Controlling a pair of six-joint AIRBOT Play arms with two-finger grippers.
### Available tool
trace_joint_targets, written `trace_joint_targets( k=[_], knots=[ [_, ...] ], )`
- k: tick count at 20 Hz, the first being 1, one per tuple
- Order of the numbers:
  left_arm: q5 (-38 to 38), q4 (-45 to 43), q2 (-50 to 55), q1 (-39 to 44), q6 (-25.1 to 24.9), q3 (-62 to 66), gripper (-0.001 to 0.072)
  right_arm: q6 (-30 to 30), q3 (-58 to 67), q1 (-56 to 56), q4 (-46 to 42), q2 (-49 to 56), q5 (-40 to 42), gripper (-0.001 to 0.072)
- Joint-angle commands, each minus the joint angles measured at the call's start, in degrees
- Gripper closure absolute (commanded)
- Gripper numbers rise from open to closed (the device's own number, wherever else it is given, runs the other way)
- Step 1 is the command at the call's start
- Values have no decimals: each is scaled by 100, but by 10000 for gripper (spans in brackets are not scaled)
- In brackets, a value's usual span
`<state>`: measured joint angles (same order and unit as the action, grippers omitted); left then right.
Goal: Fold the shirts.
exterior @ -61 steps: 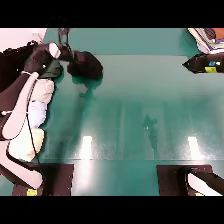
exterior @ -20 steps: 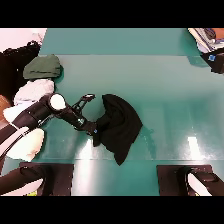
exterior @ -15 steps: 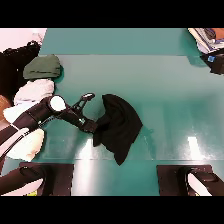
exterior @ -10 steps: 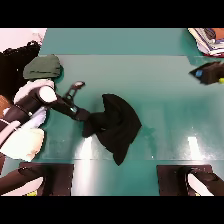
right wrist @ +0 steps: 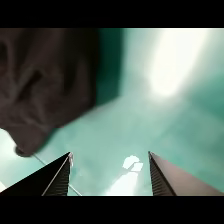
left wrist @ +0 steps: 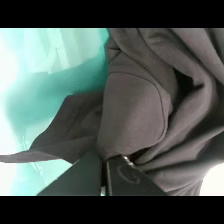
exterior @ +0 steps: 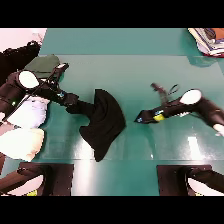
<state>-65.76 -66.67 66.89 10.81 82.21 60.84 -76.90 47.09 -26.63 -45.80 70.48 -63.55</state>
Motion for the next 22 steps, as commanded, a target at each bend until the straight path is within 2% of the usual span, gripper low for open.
trace_joint_targets(
  k=[1, 3, 4, 5, 6, 7, 8, 10, 12, 15, 18, 22],
  knots=[
    [22, -24, -4, -26, -2, 28, 683, 457, -199, -741, 1261, 881, 833, 166],
    [26, -24, -4, -26, -7, 28, 683, 494, 122, -938, 1285, 1333, 828, 170],
    [28, -24, -4, -26, -11, 28, 683, 501, 299, -1003, 1285, 1510, 831, 230],
    [31, -26, -4, -26, -11, 31, 683, 551, 501, -1047, 1283, 1661, 835, 321],
    [28, -26, -4, -26, -13, 28, 683, 643, 678, -1071, 1279, 1759, 866, 447],
    [33, -31, -4, -26, -15, 31, 683, 726, 855, -1069, 1261, 1829, 905, 607],
    [42, -66, -7, -26, -15, 44, 683, 789, 994, -1036, 1207, 1836, 964, 696],
    [-52, -358, -7, -57, -7, 315, 683, 737, 1320, -820, 695, 1668, 931, 697],
    [-291, -730, -24, -57, 33, 957, 683, 343, 1718, -393, -122, 1211, 688, 697],
    [-164, -927, -396, -57, 35, 2076, 683, 138, 2531, 354, -1209, 297, -20, 697],
    [201, -920, -918, -57, 33, 2981, 683, 120, 3366, 942, -1665, -514, -339, 697],
    [407, -920, -1460, -55, 31, 3532, 684, 127, 4179, 1250, -1998, -1241, -391, 697]
  ],
)
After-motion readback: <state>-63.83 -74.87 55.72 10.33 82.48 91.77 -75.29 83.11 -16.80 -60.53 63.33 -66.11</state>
